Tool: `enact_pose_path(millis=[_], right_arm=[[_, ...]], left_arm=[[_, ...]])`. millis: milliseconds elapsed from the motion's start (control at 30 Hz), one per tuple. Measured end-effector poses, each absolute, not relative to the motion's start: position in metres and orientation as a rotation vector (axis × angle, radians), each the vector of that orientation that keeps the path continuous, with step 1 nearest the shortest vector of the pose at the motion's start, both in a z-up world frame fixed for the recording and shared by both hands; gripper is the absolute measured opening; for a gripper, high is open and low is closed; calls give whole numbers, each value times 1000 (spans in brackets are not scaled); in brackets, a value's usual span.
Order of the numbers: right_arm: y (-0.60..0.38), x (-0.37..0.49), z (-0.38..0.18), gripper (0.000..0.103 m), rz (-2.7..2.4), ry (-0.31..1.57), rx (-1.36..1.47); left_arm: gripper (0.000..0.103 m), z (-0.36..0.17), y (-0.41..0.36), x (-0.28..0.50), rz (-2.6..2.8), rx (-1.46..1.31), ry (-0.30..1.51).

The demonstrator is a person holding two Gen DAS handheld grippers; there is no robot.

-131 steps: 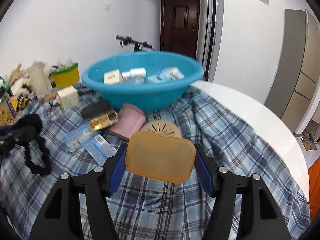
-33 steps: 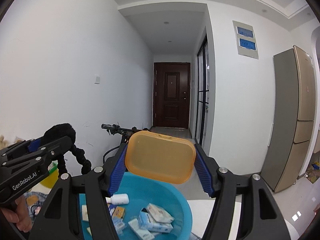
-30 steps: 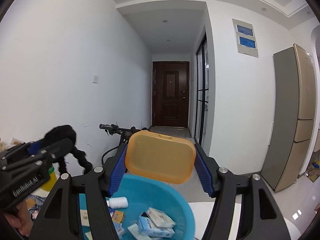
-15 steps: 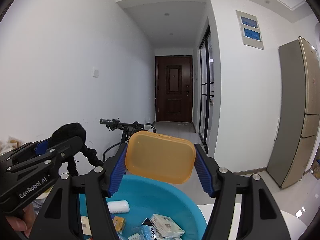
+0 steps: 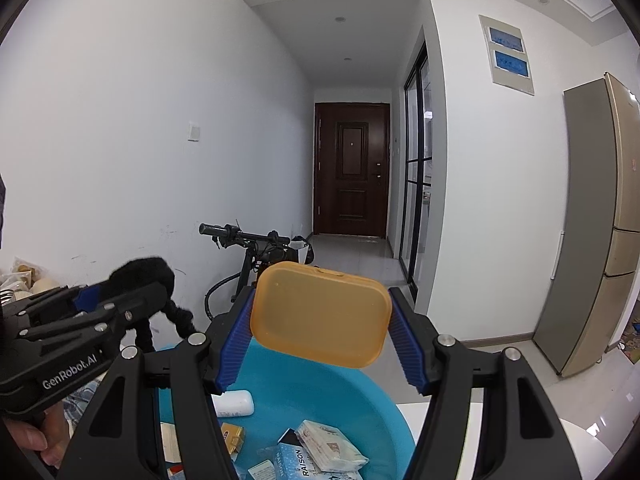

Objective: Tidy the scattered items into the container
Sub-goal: 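Lower the held plush toy and orange soap dish into the basin with both tools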

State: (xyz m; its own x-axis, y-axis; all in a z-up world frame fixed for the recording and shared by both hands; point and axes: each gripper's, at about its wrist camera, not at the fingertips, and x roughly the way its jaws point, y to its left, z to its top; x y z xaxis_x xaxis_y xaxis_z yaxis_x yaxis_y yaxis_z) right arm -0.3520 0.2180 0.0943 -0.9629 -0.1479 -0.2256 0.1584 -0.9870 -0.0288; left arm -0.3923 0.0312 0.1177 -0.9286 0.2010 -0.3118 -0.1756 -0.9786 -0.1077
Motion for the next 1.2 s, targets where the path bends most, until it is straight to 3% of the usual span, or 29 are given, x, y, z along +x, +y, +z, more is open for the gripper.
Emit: enact_pose_path(millis=[333,867,1200], right_arm=[[220,-357,93,63,-2946,81,398],[221,-389,58,63,-2818,155,767],[226,-396,44,63,-2778,159,903]], left_arm=[[42,113,31,-401,2889,-589,-105],[42,70,41,-436,2854,-956,-9],[42,41,38,-458,2735,-1203,-68]])
